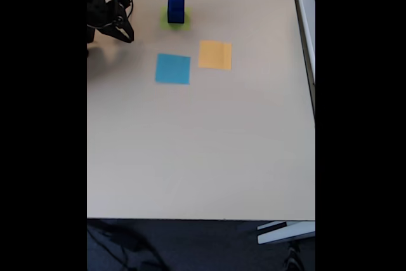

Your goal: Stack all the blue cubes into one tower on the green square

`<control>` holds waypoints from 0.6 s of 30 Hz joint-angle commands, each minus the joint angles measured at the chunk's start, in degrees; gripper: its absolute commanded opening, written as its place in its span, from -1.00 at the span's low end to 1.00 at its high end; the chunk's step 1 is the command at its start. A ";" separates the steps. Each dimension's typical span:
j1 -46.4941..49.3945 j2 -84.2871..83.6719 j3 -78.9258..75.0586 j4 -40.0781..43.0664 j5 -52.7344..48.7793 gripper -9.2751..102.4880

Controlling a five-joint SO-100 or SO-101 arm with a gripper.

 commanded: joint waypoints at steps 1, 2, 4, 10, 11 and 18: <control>-0.79 1.41 -0.62 -0.97 -0.09 -0.83; -0.79 1.41 -0.62 -0.97 -0.09 -0.83; -0.79 1.41 -0.62 -0.97 -0.09 -0.83; -0.79 1.49 -0.53 -1.32 -0.09 -0.83; -0.70 1.49 -0.62 -1.41 -0.09 -0.83; -0.70 1.49 -0.62 -1.41 -0.09 -0.83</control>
